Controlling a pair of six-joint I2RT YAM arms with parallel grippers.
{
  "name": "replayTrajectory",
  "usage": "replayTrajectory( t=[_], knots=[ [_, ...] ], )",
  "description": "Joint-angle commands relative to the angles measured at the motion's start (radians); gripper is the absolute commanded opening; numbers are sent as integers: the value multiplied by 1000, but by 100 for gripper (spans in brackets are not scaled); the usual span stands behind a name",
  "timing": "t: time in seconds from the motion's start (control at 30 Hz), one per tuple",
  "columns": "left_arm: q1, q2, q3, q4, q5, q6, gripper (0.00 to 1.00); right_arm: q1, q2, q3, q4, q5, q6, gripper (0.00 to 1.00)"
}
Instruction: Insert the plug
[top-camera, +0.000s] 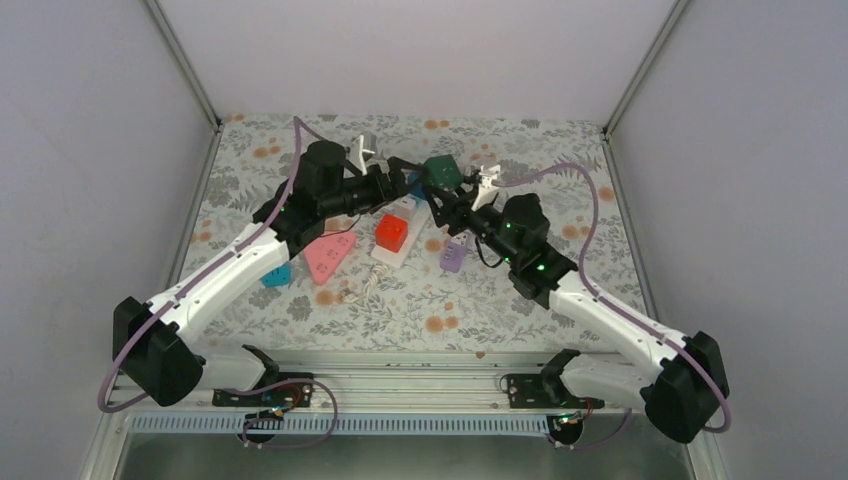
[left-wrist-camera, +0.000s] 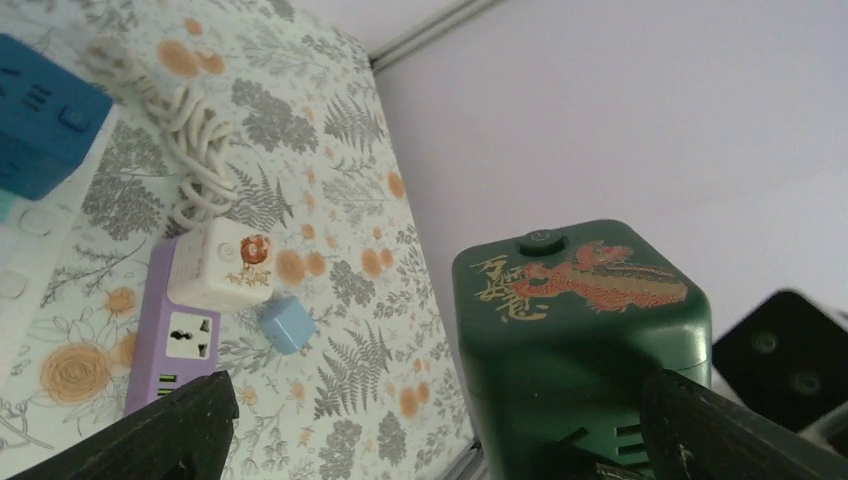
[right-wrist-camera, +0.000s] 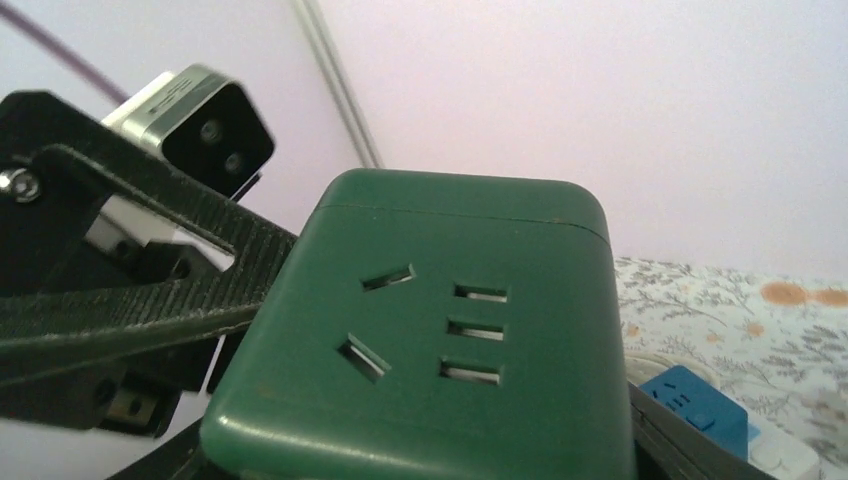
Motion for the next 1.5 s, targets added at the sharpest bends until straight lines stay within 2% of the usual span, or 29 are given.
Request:
replayTrajectory(
  t=[0.0,0.1,0.2,0.33,0.53,0.67,0.9,0.97,1.03,1.17,1.27,1.33,1.47],
  knots=[
    [-1,0,52,-26,145,176,100,-40,-60,-11,-45,-332,-184,56],
    [6,14,62,0,297,195,100,-49,-88,-1,-113,-443,-271,55],
    [12,32,50,30,429,145,100,-52,-122,-2,-134,-495,-322,54],
    [12,24,-13,98,521,60,99,-58,-137,8,-156,-529,-370,53],
    [14,-21,-1,-38,556,116,93,-73,-118,31,-208,-565,-424,52],
    [17,-24,15,-142,591,162,91,-77,-108,53,-297,-689,-503,52],
    [17,-25,-13,-201,666,118,88,-77,-83,73,-372,-823,-593,51],
    [17,-25,-16,-217,666,107,84,-77,-80,79,-406,-843,-621,52],
    [18,-37,-34,-231,634,79,73,-77,-80,79,-421,-842,-631,53],
    [16,-83,-84,-168,651,21,72,-77,-66,84,-431,-852,-640,53],
    [16,-86,-88,-180,654,26,66,-77,-53,93,-448,-859,-646,53],
    [15,-85,-91,-184,649,32,61,-77,-49,97,-450,-858,-637,57],
    [16,-93,-96,-166,616,17,54,-77,-42,103,-430,-816,-575,84]
  ],
)
